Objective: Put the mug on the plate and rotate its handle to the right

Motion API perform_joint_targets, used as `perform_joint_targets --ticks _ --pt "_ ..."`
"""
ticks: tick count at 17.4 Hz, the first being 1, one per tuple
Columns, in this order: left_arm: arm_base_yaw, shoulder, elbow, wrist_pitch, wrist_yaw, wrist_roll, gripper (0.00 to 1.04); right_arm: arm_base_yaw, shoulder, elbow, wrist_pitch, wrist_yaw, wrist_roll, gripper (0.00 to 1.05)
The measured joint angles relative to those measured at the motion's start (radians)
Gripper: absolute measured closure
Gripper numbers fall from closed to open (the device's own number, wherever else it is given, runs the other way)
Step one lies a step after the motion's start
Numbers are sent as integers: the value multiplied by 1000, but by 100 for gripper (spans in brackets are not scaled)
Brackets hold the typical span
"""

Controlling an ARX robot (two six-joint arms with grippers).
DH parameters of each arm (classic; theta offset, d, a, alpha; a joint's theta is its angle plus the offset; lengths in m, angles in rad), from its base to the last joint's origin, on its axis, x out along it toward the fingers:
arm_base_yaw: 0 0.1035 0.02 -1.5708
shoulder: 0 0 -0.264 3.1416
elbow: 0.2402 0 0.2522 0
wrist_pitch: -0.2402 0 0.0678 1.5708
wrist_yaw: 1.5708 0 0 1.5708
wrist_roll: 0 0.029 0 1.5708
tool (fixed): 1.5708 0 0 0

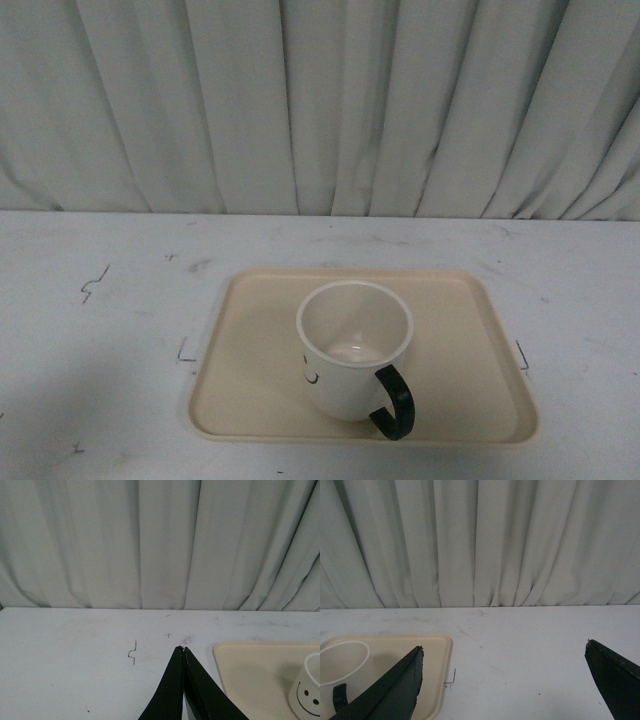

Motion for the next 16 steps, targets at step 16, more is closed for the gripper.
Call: perform_joint_targets --ticks 16 --pt "0 -386 0 -373 0 0 103 0 0 0 0 0 0 6"
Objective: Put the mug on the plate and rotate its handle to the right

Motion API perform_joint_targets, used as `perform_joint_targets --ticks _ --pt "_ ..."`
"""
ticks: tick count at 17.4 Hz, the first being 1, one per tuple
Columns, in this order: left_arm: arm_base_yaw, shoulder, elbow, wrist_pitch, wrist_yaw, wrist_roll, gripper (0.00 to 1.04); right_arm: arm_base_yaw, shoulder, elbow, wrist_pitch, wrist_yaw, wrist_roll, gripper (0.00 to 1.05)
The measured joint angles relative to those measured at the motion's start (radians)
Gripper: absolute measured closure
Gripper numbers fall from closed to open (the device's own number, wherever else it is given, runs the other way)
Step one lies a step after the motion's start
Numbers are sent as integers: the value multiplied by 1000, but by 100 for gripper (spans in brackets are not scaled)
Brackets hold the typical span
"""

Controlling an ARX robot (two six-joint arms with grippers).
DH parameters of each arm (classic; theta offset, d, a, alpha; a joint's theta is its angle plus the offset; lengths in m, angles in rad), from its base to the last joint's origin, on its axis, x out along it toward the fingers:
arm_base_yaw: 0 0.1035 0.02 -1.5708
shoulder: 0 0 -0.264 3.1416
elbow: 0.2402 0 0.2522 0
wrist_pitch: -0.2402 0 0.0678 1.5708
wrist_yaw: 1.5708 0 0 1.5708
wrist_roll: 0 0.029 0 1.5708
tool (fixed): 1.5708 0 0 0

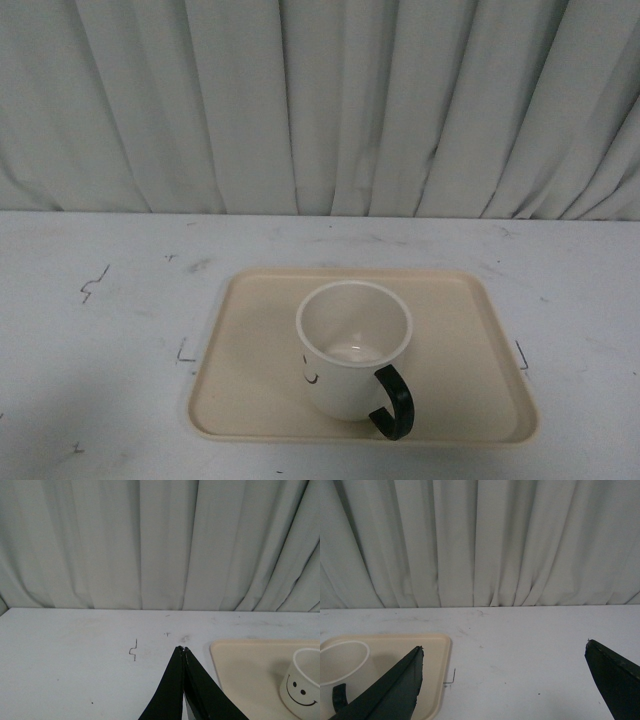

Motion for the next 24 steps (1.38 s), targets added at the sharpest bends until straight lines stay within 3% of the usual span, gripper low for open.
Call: perform_joint_targets --ticks 2,6,10,12,13,14,15,16,24 --pt "0 -121 0 -178 3 0 103 0 0 0 0 0 0 6" --pt "0 -166 0 -184 2 0 101 0 0 0 0 0 0 6" --pt "0 -166 0 -180 1 0 61 0 0 0 0 0 0 6" --pt "0 -166 0 -180 1 0 32 0 0 0 0 0 0 6" --pt "0 -166 0 -180 -2 0 22 -64 51 37 -111 -173 -64 6" --pt "0 -166 0 -179 5 0 9 -198 274 93 -106 -459 -203 6" --pt "0 -166 0 -180 -2 1 6 -195 419 128 -27 -605 -303 6" --pt "0 -166 0 -180 2 1 8 -136 530 168 29 -666 -376 6" --pt "0 -166 0 -180 1 1 7 8 963 393 71 -500 -401 6"
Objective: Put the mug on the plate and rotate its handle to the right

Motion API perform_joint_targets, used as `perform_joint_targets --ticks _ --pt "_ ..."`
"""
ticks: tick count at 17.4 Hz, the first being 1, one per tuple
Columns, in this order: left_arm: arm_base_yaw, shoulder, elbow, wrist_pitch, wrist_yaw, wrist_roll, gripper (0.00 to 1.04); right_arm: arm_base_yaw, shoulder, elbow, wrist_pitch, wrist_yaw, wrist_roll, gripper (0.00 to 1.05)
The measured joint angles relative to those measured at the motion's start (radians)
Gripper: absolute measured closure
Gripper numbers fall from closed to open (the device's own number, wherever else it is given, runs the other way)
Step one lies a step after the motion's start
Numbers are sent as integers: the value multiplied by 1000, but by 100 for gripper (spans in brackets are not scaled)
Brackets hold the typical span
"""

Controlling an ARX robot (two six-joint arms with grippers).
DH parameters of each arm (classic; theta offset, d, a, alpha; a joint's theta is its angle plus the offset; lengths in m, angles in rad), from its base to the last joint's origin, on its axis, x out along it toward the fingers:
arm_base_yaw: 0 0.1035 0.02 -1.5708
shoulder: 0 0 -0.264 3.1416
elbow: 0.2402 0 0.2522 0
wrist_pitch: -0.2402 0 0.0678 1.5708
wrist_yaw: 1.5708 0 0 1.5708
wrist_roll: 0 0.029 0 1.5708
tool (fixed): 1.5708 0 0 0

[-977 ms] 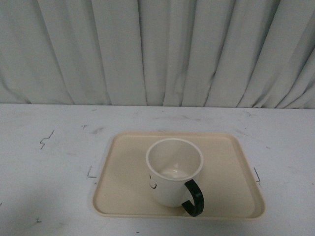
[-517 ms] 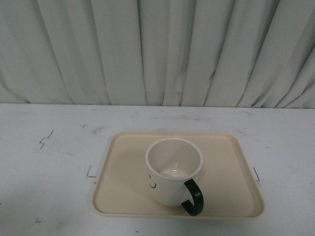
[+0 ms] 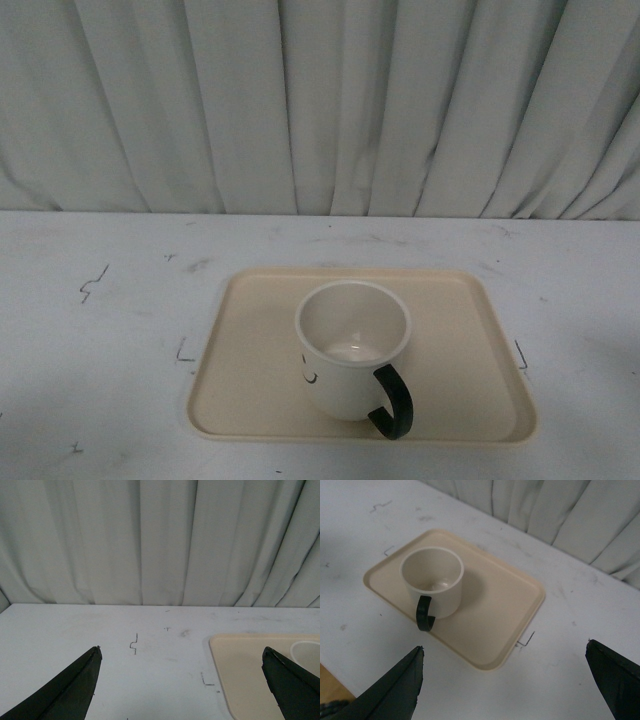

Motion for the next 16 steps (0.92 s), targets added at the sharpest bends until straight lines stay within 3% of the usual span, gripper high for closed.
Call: perform_joint_targets --ticks 4,8,16 --pt "0 0 0 0 0 0 7 171 449 336 -79 100 142 6" --pt "0 0 0 0 0 0 7 304 785 640 -266 198 288 6" --pt "0 0 0 0 0 0 7 381 1063 821 -287 303 457 10"
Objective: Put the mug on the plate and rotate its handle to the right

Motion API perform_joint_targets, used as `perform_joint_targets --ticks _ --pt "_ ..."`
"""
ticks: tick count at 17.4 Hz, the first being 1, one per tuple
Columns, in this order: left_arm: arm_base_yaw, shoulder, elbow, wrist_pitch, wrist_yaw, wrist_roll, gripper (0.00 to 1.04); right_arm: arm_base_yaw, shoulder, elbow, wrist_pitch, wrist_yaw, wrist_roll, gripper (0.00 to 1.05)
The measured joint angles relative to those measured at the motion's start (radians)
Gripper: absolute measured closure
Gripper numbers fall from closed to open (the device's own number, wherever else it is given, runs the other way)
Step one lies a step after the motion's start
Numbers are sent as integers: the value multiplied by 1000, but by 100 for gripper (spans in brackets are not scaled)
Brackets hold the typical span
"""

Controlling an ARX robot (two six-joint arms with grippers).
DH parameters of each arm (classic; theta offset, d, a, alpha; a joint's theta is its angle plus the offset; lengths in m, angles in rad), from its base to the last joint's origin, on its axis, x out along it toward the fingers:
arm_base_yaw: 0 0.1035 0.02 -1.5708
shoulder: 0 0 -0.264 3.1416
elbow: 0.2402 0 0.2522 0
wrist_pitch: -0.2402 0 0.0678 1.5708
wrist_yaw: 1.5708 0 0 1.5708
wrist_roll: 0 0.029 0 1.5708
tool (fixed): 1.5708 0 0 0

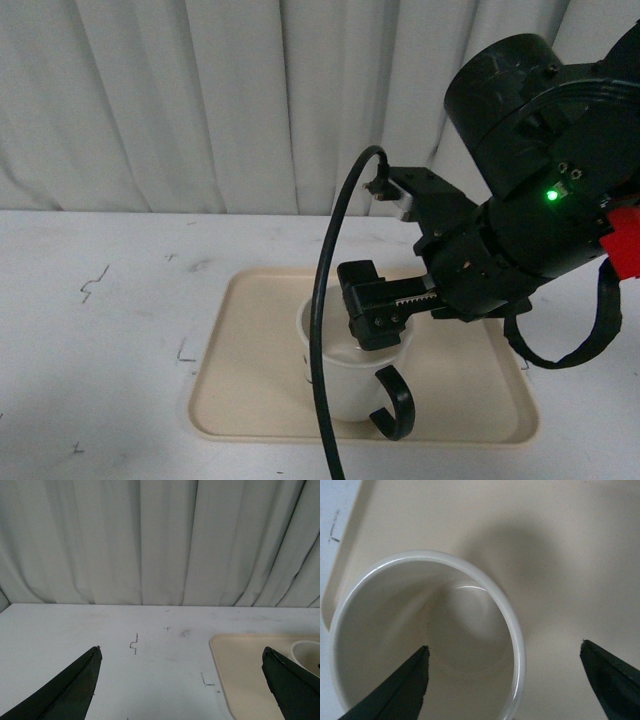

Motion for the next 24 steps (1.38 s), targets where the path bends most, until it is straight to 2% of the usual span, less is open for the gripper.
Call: perform_joint_targets --ticks 6,7,8,10,12,14,16,18,24 --pt "0 0 0 0 0 0 7 10 38 36 -38 24 28 74" --pt "0 0 0 0 0 0 7 3 36 75 -108 -10 -32 97" --pt "0 0 0 0 0 0 7 -4 33 100 -162 -32 -99 102" --pt "0 0 0 0 0 0 7 -31 31 185 -239 -8 -270 102" --pt "0 0 0 0 0 0 7 -66 29 265 -272 31 -510 102" --pt "0 0 0 -1 1 0 7 -78 37 297 -371 21 -761 102" --pt "0 0 0 0 -1 0 7 -68 68 320 -427 0 -952 102" --pt "0 0 0 0 1 0 7 -39 110 351 -455 -21 -1006 102" --pt "0 0 0 0 0 0 7 11 188 428 -474 -32 -1006 102"
